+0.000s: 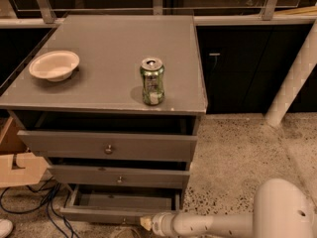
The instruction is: Close bottom drawer
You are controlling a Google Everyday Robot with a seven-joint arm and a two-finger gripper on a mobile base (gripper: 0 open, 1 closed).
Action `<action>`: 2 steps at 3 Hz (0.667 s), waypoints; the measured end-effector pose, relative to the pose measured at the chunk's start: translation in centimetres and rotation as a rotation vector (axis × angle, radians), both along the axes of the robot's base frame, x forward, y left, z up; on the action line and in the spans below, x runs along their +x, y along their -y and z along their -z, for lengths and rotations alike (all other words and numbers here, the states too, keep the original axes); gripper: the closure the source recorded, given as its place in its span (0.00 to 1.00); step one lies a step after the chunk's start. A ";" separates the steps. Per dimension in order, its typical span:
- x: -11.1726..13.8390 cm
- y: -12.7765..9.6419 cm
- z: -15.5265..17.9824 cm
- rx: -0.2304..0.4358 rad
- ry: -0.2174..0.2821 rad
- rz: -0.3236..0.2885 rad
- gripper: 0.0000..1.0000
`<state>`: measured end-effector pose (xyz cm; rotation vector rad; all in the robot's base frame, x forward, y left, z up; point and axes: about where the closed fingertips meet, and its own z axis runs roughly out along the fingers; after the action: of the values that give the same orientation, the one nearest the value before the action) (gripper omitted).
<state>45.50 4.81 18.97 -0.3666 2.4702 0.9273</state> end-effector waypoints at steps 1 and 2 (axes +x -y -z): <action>0.0 0.0 0.0 0.000 0.000 0.000 1.00; -1.9 4.6 1.9 -0.036 -0.066 0.090 1.00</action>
Offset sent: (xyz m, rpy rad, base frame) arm -0.0320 -0.0850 -0.0340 -0.0610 0.1155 -0.1682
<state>43.62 0.24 17.08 -0.2377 2.5438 0.8717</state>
